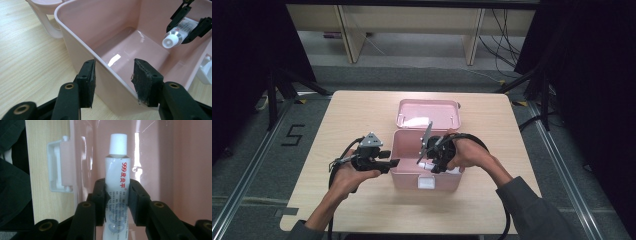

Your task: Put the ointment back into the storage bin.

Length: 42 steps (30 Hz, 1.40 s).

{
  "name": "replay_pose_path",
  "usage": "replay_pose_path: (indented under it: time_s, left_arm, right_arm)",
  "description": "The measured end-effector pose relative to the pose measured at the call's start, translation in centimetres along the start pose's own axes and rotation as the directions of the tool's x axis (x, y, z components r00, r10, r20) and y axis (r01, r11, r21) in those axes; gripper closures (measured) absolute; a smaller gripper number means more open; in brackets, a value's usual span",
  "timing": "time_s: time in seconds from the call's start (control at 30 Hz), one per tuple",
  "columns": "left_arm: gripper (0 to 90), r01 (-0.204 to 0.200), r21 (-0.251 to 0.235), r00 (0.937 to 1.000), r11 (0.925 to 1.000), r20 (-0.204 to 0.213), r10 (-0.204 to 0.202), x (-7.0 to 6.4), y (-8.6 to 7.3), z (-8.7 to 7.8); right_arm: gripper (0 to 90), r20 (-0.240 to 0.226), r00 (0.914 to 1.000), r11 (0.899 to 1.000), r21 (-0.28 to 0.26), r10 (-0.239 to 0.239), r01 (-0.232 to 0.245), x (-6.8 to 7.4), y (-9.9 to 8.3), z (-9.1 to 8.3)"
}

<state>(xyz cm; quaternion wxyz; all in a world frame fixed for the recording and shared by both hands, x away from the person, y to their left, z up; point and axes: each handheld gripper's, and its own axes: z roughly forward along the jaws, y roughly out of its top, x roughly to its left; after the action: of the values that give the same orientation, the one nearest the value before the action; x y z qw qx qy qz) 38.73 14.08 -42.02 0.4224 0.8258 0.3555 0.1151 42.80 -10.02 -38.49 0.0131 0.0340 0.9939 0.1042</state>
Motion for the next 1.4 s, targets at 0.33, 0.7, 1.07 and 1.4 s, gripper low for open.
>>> replay_pose_path:
  time_s: [0.33, 0.7, 1.07, 1.4]
  left_arm:
    - [52.8, -0.001, 0.000, 1.0000, 1.0000, 0.004, 0.001, 0.0, 0.0, 0.0]
    - [52.7, -0.003, 0.001, 0.9999, 1.0000, 0.012, 0.003, 0.0, 0.0, 0.0]
    - [52.8, -0.004, 0.003, 0.9999, 1.0000, 0.012, 0.004, 0.0, 0.0, 0.0]
    - [52.8, -0.005, 0.004, 0.9999, 1.0000, 0.011, 0.005, -0.1, 0.0, 0.0]
  right_arm:
    - [70.3, -0.004, 0.9999, 1.000, 0.013, -0.013, 0.013, -0.3, 0.1, 0.8]
    - [70.2, -0.039, 0.9991, 1.000, 0.027, -0.015, 0.016, -0.4, 0.2, 1.8]
    - [70.1, -0.068, 0.9969, 0.999, 0.033, 0.040, -0.038, -0.7, -0.2, 2.4]
    - [69.1, -0.082, 0.9966, 1.000, -0.002, -0.004, 0.003, -1.5, -0.5, 2.8]
